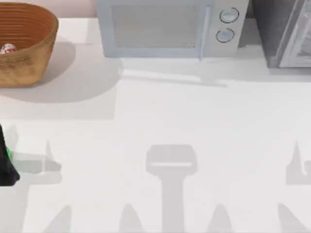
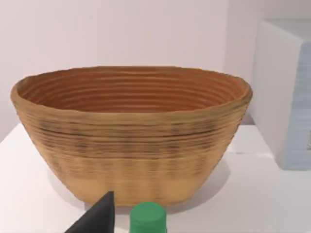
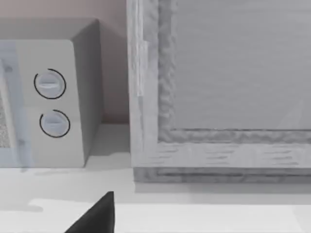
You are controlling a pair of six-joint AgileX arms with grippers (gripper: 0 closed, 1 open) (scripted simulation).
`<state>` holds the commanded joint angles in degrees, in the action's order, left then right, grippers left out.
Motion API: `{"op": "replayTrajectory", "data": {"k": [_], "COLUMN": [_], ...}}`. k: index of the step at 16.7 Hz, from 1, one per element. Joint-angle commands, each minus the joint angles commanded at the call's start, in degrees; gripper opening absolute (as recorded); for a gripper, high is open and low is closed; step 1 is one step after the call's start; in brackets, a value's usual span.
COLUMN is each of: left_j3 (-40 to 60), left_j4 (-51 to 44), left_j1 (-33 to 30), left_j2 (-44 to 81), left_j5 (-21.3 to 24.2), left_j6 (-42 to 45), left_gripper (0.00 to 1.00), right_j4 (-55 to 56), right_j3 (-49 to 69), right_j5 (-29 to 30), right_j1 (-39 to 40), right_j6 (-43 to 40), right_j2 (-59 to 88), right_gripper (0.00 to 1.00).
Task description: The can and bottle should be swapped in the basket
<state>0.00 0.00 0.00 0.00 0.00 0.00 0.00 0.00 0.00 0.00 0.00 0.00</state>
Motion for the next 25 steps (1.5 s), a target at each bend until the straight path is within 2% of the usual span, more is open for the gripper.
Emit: {"op": "replayTrajectory", "data": {"k": [6, 11, 16, 25], "left_j3": [2.7, 14.8, 34.7, 78.3], "left_j4": [-2.8, -10.2, -20.1, -41.4], "left_j1": [0.4, 1.3, 2.4, 5.7], "left_j2": [4.9, 19.1, 39.6, 84.8], "left_j5": [0.1, 1.2, 3.7, 9.6], "left_j6": [0.2, 1.3, 3.0, 6.1], "left_gripper": [1.00, 1.00, 1.00, 1.00], "right_j4": [0.0, 0.0, 0.0, 0.0], "right_j3": [0.0, 0.0, 0.0, 0.0], "right_j5": [0.0, 0.0, 0.0, 0.0], "right_j1": [0.0, 0.0, 0.0, 0.0], "right_j6": [0.0, 0.0, 0.0, 0.0], "right_j2": [0.0, 0.0, 0.0, 0.0], "right_gripper": [1.00, 1.00, 1.00, 1.00]}}
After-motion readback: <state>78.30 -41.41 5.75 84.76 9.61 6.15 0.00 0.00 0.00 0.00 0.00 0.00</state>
